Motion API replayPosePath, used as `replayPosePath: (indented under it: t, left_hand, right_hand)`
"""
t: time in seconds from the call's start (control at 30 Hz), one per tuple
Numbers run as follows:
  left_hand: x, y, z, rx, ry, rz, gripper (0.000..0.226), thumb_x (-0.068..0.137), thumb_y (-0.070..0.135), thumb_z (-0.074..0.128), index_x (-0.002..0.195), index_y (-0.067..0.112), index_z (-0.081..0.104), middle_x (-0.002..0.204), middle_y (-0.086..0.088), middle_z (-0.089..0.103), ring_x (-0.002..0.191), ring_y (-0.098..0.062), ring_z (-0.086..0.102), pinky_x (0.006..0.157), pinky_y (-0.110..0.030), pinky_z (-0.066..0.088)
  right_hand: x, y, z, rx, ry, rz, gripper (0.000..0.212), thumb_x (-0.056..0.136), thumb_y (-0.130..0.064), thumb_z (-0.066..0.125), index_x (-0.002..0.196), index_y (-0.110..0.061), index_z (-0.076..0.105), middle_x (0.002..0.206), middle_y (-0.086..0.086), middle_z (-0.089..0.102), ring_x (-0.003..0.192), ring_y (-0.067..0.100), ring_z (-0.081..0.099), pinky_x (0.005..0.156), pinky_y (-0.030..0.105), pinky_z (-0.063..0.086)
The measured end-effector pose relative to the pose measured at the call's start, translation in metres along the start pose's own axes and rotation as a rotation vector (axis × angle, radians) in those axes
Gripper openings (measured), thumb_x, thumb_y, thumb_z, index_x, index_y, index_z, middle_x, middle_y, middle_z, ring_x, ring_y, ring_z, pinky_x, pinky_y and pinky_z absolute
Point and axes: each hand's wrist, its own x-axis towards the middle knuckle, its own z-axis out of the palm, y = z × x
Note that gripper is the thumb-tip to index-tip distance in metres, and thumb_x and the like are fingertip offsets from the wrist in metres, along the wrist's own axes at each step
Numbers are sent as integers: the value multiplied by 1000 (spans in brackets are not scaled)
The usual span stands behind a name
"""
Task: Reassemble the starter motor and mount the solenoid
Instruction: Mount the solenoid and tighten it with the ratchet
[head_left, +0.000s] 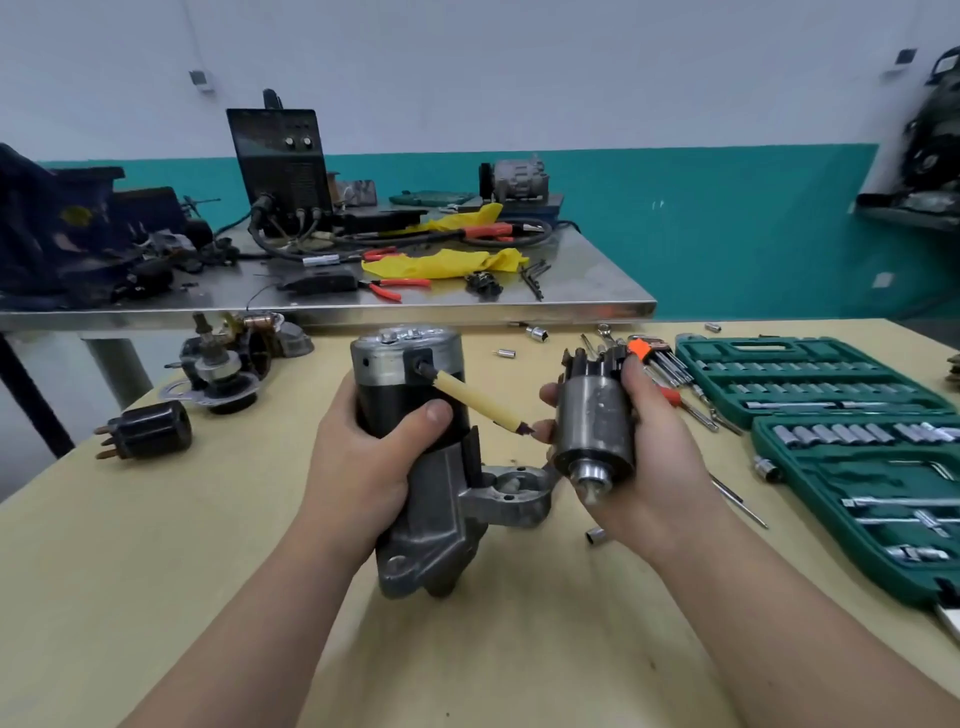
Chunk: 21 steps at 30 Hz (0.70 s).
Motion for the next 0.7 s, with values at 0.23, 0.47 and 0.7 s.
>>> replayPosePath:
  t: [0.23, 0.47, 0.7]
  left_hand:
    - [-6, 1, -2, 10, -60, 71, 29, 54, 45, 74, 82, 51, 66, 85, 14, 73, 79, -8, 72, 60, -22, 56]
    - [-9, 1, 0, 45, -106, 133, 36, 60, 49, 70, 94, 42, 65, 89, 18, 72, 85, -2, 69, 65, -16, 52]
    - [-14, 0, 0, 91, -103, 174, 44, 62, 53, 70, 101, 36, 60, 90, 20, 71, 85, 0, 68, 64, -12, 51]
  right_hand:
    - [-2, 4, 15, 164, 153, 155, 49, 92, -48, 52, 116, -6, 59, 83, 16, 67, 57, 28, 68, 52, 31, 56]
    - [-3, 10, 15, 75, 135, 142, 39, 87, -36, 61, 111, -6, 57, 78, 16, 67, 59, 30, 69, 52, 35, 56]
    - [-12, 0, 18, 106, 79, 109, 41, 85, -37, 64, 108, -4, 57, 74, 19, 68, 64, 31, 68, 66, 39, 59]
